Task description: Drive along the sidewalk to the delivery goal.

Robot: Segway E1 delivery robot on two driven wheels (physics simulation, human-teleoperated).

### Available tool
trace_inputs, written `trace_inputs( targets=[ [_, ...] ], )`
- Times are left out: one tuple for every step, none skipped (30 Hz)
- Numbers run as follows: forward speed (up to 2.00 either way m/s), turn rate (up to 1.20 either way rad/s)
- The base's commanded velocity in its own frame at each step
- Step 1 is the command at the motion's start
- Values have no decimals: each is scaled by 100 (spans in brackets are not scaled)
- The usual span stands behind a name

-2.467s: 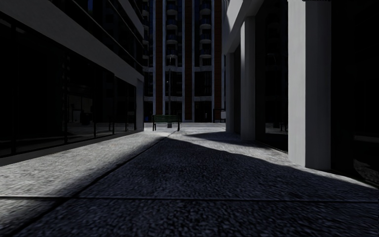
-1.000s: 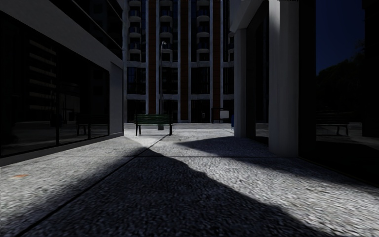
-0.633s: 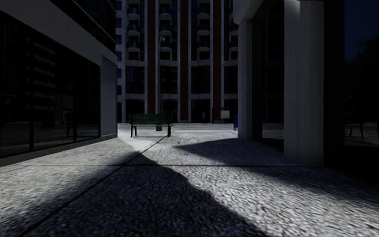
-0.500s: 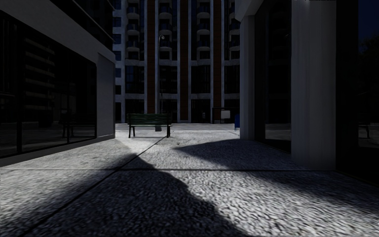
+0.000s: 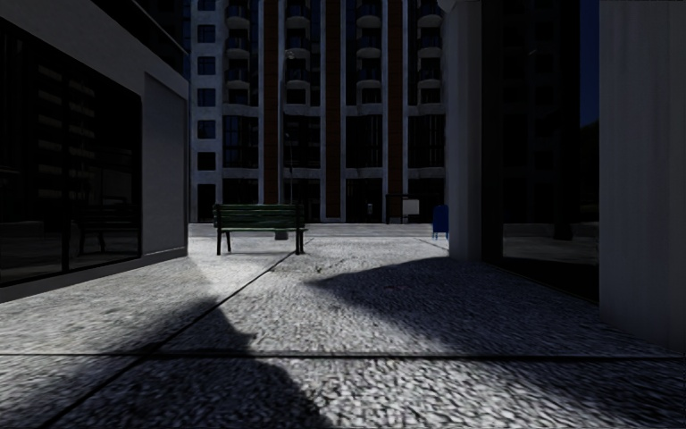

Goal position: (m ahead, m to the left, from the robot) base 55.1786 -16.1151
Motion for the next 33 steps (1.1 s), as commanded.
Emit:
trace_inputs(
  targets=[
    [200, 0],
    [200, 0],
    [200, 0],
    [200, 0],
    [200, 0],
    [200, 0],
    [200, 0],
    [200, 0],
    [200, 0],
    [200, 0],
    [200, 0],
    [200, 0],
    [200, 0],
    [200, 0],
    [200, 0],
    [200, 0],
    [200, 0],
    [200, 0],
    [200, 0],
    [200, 0],
    [200, 0],
    [200, 0],
    [200, 0],
    [200, 0],
    [200, 0],
    [200, 0],
    [200, 0],
    [200, 0],
    [200, 0],
    [200, 0],
    [200, 0],
    [200, 0],
    [200, 0]
  ],
)
